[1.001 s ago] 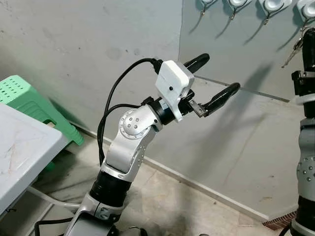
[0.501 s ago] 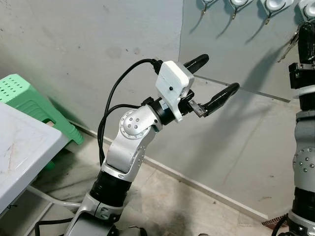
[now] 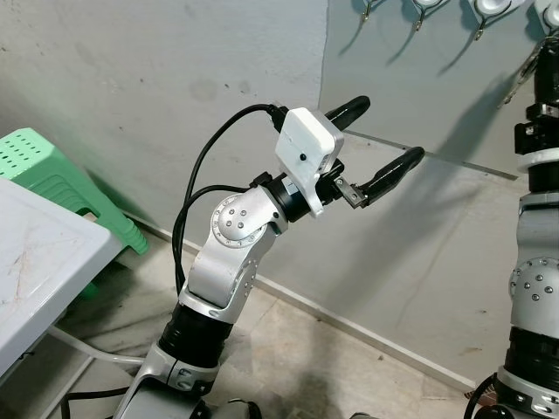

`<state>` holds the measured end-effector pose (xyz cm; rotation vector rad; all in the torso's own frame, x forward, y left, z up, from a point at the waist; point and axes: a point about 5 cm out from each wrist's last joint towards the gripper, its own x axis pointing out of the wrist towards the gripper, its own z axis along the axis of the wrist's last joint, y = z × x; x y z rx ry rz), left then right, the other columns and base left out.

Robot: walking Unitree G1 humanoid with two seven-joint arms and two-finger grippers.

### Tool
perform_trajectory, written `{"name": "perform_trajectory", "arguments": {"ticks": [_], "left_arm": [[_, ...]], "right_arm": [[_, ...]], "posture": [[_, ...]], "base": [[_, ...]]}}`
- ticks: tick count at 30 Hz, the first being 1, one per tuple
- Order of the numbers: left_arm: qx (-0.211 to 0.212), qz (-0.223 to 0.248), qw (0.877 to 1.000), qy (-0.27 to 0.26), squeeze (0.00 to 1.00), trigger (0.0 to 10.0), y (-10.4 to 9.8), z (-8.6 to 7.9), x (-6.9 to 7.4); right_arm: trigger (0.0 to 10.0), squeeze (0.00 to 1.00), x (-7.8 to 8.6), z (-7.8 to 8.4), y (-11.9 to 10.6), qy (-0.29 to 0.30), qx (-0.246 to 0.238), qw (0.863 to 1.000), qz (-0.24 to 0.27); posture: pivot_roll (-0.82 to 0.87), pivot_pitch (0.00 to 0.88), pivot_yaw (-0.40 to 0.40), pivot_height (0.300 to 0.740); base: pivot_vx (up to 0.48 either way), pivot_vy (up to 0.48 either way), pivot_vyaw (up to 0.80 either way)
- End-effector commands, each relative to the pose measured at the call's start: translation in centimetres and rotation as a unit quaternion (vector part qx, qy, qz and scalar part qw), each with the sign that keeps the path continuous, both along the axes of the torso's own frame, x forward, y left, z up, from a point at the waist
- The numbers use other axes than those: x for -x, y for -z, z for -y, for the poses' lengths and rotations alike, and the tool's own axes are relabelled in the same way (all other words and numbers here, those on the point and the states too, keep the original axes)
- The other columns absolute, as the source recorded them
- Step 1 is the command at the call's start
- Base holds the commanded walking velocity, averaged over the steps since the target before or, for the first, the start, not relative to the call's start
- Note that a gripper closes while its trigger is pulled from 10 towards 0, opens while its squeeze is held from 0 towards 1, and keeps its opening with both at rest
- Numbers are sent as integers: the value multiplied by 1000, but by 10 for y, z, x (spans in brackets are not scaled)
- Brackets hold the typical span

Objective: Hang keys on a hook

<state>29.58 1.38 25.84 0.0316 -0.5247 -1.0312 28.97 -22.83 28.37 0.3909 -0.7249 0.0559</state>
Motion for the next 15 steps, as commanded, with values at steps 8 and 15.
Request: {"name": "perform_trajectory", "arguments": {"ticks": [8, 15], "left_arm": [[4, 4, 1000, 3, 0, 10000, -2, -1, 3], [7, 1, 1000, 0, 0, 10000, -2, -1, 3]], "right_arm": [[10000, 0, 2, 9, 6, -3, -53, 999, -6], [10000, 1000, -1, 2, 12, -23, -51, 998, -18]], "posture": [[-54, 128, 16, 721], [-49, 127, 11, 721]], "base": [[0, 0, 0], [0, 0, 0]]}}
